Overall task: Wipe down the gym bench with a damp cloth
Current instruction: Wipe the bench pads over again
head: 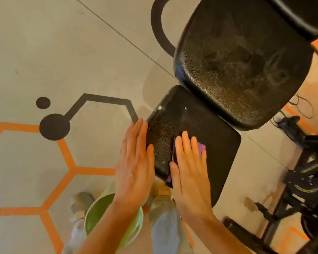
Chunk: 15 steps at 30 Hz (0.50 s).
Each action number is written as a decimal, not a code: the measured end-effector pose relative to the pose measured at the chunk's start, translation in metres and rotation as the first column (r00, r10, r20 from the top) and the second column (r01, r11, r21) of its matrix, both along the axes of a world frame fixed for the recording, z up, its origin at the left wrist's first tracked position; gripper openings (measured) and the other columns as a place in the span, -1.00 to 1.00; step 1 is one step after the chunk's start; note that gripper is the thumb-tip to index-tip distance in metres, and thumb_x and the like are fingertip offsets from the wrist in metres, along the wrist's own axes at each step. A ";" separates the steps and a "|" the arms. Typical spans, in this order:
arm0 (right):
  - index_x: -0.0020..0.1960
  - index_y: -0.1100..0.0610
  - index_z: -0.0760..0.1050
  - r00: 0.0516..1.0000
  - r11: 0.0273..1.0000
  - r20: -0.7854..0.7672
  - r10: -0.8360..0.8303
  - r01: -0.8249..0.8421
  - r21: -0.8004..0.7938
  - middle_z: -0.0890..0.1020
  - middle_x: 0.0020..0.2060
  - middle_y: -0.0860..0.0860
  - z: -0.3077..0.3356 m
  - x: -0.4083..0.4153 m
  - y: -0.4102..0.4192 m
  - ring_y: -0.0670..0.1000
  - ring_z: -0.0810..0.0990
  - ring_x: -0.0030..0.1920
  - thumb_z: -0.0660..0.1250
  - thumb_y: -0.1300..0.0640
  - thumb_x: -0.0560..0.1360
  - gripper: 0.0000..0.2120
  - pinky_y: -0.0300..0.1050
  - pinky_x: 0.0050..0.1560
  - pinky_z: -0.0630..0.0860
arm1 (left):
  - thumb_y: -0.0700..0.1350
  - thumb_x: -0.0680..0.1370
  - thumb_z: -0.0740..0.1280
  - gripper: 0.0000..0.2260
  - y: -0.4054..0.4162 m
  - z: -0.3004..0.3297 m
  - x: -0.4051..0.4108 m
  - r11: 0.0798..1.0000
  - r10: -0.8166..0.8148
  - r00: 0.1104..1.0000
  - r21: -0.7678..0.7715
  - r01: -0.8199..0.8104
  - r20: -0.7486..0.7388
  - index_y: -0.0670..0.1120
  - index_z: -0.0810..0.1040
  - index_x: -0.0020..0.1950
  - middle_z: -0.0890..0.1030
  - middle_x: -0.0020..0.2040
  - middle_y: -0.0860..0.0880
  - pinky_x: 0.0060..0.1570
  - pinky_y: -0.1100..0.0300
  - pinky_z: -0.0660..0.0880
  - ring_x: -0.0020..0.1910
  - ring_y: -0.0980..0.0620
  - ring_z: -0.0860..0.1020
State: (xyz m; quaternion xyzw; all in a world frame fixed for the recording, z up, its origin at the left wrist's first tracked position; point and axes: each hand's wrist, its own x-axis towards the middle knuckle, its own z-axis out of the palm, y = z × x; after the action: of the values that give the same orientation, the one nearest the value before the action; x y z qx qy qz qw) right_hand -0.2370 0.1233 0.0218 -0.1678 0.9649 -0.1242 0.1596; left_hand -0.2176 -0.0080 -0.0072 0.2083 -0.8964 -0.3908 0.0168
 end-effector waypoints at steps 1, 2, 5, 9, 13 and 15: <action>0.55 -0.03 -0.12 1.000 1.000 -0.001 0.013 -0.013 -0.005 -0.06 0.56 -0.07 -0.002 -0.007 0.003 -0.06 -0.19 0.55 -0.20 -0.05 0.63 -0.50 0.04 0.55 -0.12 | -0.05 0.66 0.03 -0.56 0.000 0.000 -0.001 1.000 -0.004 1.000 -0.014 0.004 0.000 -0.11 0.21 0.54 0.25 0.52 -0.03 0.51 0.35 -0.02 0.55 0.11 0.11; 0.55 -0.01 -0.10 1.000 1.000 -0.018 -0.020 0.019 -0.010 -0.04 0.57 -0.05 -0.009 -0.028 -0.001 -0.05 -0.17 0.56 -0.19 -0.05 0.63 -0.50 0.05 0.55 -0.11 | -0.04 0.66 0.02 -0.56 0.000 -0.001 -0.001 0.999 -0.014 1.000 -0.029 0.014 -0.003 -0.12 0.21 0.54 0.26 0.51 -0.05 0.51 0.34 -0.02 0.54 0.08 0.13; 0.56 0.08 0.01 0.965 0.971 -0.116 -0.236 0.238 -0.002 0.04 0.56 0.04 -0.023 -0.112 -0.033 0.05 -0.08 0.56 -0.11 0.02 0.63 -0.50 0.15 0.54 -0.06 | -0.04 0.66 0.01 -0.56 0.000 -0.001 -0.001 0.998 -0.029 1.000 -0.047 0.029 -0.007 -0.13 0.20 0.53 0.27 0.49 -0.07 0.51 0.13 0.15 0.53 -0.01 0.18; 0.56 0.02 -0.05 0.996 0.994 -0.024 -0.080 0.078 -0.073 -0.02 0.57 -0.04 -0.011 -0.056 -0.027 -0.04 -0.16 0.56 -0.11 0.04 0.65 -0.52 0.04 0.56 -0.14 | -0.03 0.67 -0.02 -0.56 0.002 -0.001 -0.003 1.000 -0.021 1.000 -0.019 0.021 0.012 -0.10 0.15 0.55 0.22 0.52 -0.04 0.49 0.08 0.17 0.55 0.00 0.14; 0.56 -0.01 -0.11 0.990 0.989 -0.003 0.142 -0.142 -0.033 -0.08 0.56 -0.09 -0.003 -0.035 0.003 -0.10 -0.20 0.55 -0.12 0.02 0.64 -0.51 -0.03 0.55 -0.18 | -0.03 0.67 -0.03 -0.55 0.001 -0.002 -0.002 0.999 -0.037 0.999 -0.015 0.037 0.034 -0.10 0.15 0.56 0.22 0.52 -0.05 0.51 0.09 0.15 0.56 0.01 0.12; 0.56 0.05 -0.05 0.997 1.000 -0.078 0.024 -0.024 0.008 -0.01 0.57 -0.01 -0.020 -0.094 -0.015 -0.03 -0.13 0.56 -0.12 0.04 0.65 -0.51 0.09 0.55 -0.08 | -0.04 0.67 -0.01 -0.55 0.001 -0.003 -0.002 1.000 -0.027 0.999 -0.016 0.027 0.020 -0.12 0.17 0.55 0.25 0.51 -0.07 0.51 0.07 0.15 0.55 0.00 0.13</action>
State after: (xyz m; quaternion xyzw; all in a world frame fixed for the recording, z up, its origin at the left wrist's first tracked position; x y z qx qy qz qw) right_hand -0.3313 0.1087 0.0019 -0.1835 0.9687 -0.1125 0.1240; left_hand -0.2195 -0.0065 -0.0098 0.2000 -0.9025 -0.3814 0.0042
